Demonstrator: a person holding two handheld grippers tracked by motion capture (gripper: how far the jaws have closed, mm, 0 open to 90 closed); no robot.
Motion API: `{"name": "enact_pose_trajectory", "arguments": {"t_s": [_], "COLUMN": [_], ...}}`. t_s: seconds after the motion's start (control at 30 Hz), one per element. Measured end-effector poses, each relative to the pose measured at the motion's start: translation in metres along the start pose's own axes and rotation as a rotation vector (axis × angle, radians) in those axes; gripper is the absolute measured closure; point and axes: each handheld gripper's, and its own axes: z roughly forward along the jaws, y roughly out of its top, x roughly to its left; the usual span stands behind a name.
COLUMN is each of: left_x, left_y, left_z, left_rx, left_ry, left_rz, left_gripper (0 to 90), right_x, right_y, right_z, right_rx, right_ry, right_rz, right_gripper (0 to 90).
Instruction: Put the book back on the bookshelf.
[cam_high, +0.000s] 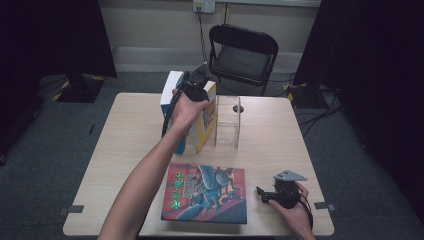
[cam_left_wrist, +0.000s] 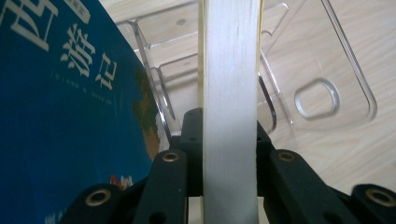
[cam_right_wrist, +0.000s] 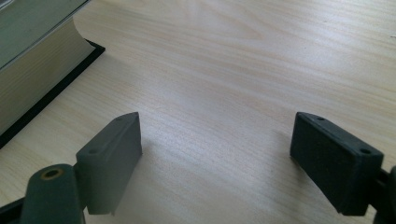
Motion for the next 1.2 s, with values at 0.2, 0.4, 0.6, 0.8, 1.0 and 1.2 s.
{"name": "enact_pose_trajectory", "arguments": {"t_s": [0.2,0.4,0.6,0.8,1.0,1.2], "left_x": [0.007,0.008,0.002,0.003,0.004,-0.004], "left_y": [0.004,-0.002,-0.02,-0.046,-0.062,-0.058], "left_z": [0.01,0.013,0.011,0.007,0.011,0.008], "left_rx": [-0.031,-0.121,-0.187,-0.282,-0.322,-0.306], "left_ry": [-0.012,-0.056,-0.107,-0.163,-0.182,-0.157], "left_rz": [-0.047,-0.068,0.011,0.08,0.116,0.116], "left_gripper": [75.6,69.9,54.9,50.9,60.5,64.6], "right_x": [0.0,0.0,0.001,0.002,0.003,0.003], "right_y": [0.0,0.0,-0.001,0.0,0.0,0.0], "right_z": [0.0,0.0,0.0,0.0,0.001,0.001], "right_rx": [-0.001,-0.001,-0.004,-0.005,-0.008,-0.008], "right_ry": [0.004,0.012,0.012,0.009,0.006,0.007], "right_rz": [-0.001,-0.007,-0.009,-0.01,-0.01,-0.01], "right_gripper": [16.5,16.4,16.4,16.4,16.1,16.1]}}
